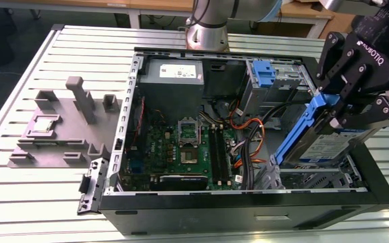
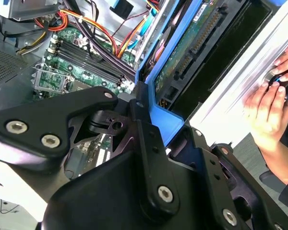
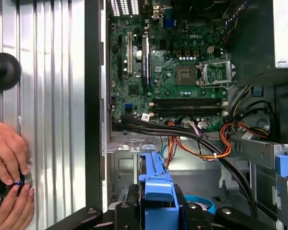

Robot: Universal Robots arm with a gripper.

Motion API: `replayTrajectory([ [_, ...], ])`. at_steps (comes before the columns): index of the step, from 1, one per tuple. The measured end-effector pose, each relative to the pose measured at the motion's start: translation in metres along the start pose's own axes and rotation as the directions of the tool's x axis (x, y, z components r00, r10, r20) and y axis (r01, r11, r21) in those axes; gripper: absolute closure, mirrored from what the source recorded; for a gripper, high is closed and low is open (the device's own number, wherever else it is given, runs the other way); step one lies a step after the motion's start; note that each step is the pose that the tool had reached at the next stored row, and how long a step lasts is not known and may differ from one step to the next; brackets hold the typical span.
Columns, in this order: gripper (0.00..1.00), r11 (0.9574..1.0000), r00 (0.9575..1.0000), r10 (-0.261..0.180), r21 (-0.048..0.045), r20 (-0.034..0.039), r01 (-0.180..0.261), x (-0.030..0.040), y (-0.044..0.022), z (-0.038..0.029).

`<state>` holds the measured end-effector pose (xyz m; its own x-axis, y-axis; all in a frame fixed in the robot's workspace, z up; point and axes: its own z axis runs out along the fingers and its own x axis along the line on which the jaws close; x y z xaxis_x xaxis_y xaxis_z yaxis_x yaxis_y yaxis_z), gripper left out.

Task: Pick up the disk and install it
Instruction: 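Insert the disk into the insertion slot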

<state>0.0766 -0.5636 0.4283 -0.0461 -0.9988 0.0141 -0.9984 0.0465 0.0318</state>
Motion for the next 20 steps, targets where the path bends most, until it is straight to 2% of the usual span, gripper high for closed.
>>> replayTrajectory([
  [12,0.63,1.0,1.0,0.0,0.0,0.0001,0.0,0.0,-0.0001,0.0038],
  [20,0.63,1.0,1.0,0.0,0.0,0.0002,0.0,0.0001,-0.0003,0.0105],
])
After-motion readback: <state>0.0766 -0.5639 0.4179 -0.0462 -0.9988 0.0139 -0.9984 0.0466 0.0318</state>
